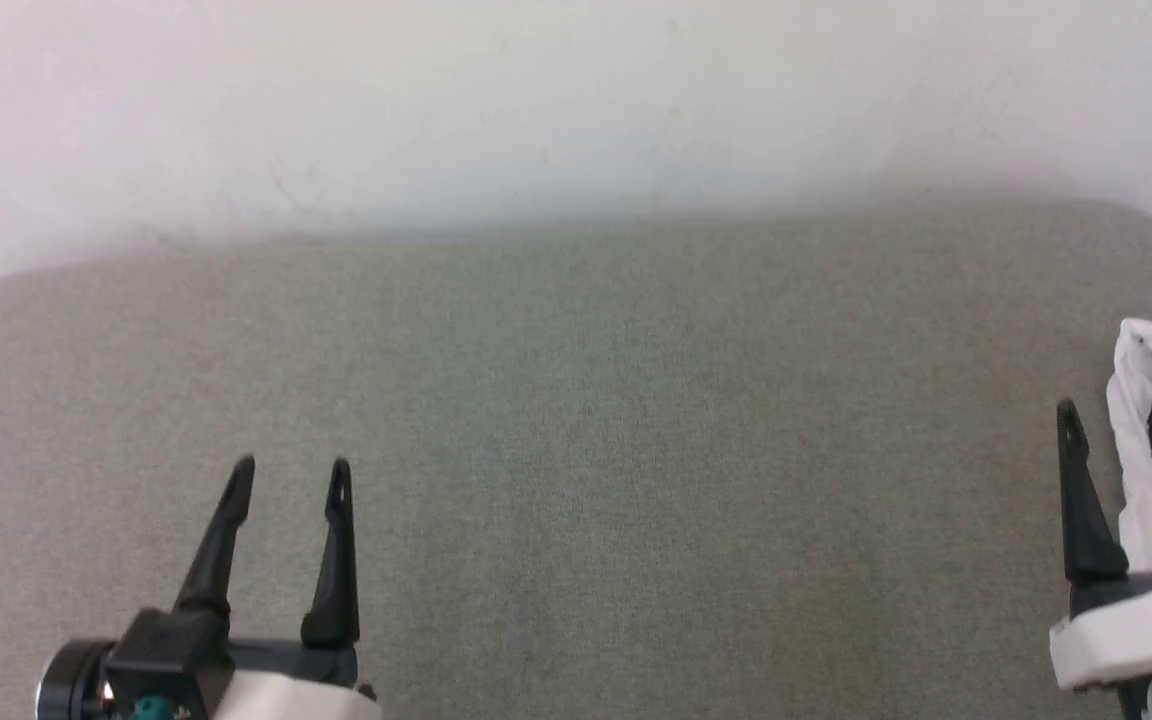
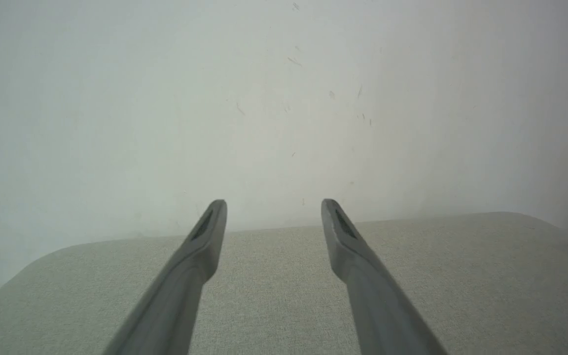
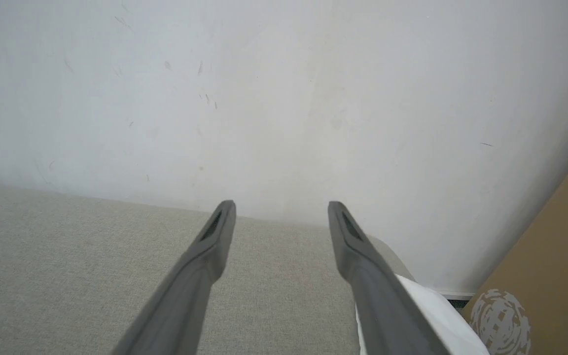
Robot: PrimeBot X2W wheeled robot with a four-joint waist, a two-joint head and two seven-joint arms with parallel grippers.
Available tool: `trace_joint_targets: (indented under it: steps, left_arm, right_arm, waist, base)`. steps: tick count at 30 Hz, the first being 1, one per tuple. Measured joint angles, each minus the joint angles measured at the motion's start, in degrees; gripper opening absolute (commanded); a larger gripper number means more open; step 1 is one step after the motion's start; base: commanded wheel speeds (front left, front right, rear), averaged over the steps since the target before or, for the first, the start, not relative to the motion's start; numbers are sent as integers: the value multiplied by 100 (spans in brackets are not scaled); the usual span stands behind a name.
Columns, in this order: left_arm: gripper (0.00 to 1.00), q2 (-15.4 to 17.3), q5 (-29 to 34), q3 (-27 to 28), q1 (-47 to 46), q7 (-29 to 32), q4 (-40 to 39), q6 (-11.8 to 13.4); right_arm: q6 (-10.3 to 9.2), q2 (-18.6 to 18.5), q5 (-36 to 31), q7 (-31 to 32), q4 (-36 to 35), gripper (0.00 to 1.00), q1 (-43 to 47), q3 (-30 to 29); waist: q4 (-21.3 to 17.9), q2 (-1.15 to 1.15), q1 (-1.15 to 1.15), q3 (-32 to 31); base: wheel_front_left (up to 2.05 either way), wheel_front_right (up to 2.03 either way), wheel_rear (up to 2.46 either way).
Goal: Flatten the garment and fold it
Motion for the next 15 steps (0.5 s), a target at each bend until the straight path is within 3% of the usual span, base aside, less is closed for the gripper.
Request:
trace_joint_targets:
  steps: [5,10,15]
  left_arm:
    - [100,-30,5,-74,343,-27,34,51]
    - [100,-89,-73,-156,544,-175,304,43]
    - [100,-160,-209,-190,555,-343,648,-175]
  right_arm:
    - [1,103,-287,-267,-13,100,463,-111]
    - [0,113,67,-449,388,100,743,-348]
    - [0,115,162,-654,706,100,778,-374]
  waist:
    - [23,0,0,-265]
    - [75,0,1,-393]
    - [94,0,1,-450]
  base:
    - [0,0,0]
    - [0,0,0]
    - [0,0,0]
